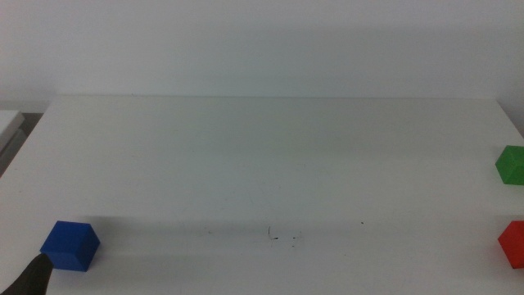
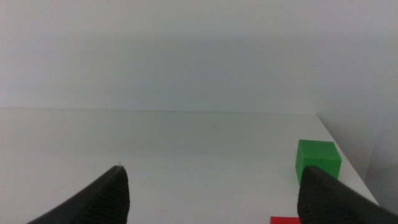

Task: Stack red cubes first, then green, then blue cubes in a specific spot.

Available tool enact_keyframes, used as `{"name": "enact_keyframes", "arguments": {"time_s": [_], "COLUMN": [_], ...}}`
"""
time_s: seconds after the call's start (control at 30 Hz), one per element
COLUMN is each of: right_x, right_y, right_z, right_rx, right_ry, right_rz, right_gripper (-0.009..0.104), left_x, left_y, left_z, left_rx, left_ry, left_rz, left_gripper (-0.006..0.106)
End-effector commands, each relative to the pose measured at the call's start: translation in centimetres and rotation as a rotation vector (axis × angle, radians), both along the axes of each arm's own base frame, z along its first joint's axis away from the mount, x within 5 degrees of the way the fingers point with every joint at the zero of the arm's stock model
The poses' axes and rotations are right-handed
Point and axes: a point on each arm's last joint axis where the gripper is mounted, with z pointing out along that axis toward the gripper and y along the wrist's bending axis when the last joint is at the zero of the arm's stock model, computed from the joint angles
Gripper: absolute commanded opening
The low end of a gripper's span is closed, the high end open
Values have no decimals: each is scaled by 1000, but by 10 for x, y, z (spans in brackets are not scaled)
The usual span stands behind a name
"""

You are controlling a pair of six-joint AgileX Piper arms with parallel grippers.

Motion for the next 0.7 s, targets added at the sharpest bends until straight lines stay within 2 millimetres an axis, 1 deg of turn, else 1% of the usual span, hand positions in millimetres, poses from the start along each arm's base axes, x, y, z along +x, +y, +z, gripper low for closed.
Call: {"name": "enact_keyframes", "arguments": {"time_s": [0.0, 0.2, 0.3, 0.37, 0.43, 0.5, 0.53, 0.67], "right_x": [0, 0, 0, -1, -4, -8, -8, -7], "right_y": [0, 0, 0, 0, -1, -1, -1, -2], "right_z": [0, 1, 6, 10, 27, 49, 59, 109], "right_rx": [11, 7, 33, 59, 62, 54, 53, 28], "right_ry": [-12, -21, -80, -86, -107, -103, -90, 17], "right_rz": [-7, -7, -8, -8, -7, -8, -8, -18], "right_gripper": [93, 93, 93, 93, 93, 93, 93, 93], "left_x": [0, 0, 0, 0, 0, 0, 0, 0], "left_y": [0, 0, 0, 0, 0, 0, 0, 0], "left_z": [1, 1, 1, 1, 1, 1, 1, 1], "left_rx": [-3, -3, -3, -3, -3, -3, -3, -3], "left_ry": [-16, -16, -16, -16, -16, -16, -16, -16], "left_rz": [3, 3, 3, 3, 3, 3, 3, 3], "left_gripper": [94, 94, 94, 94, 94, 94, 94, 94]}}
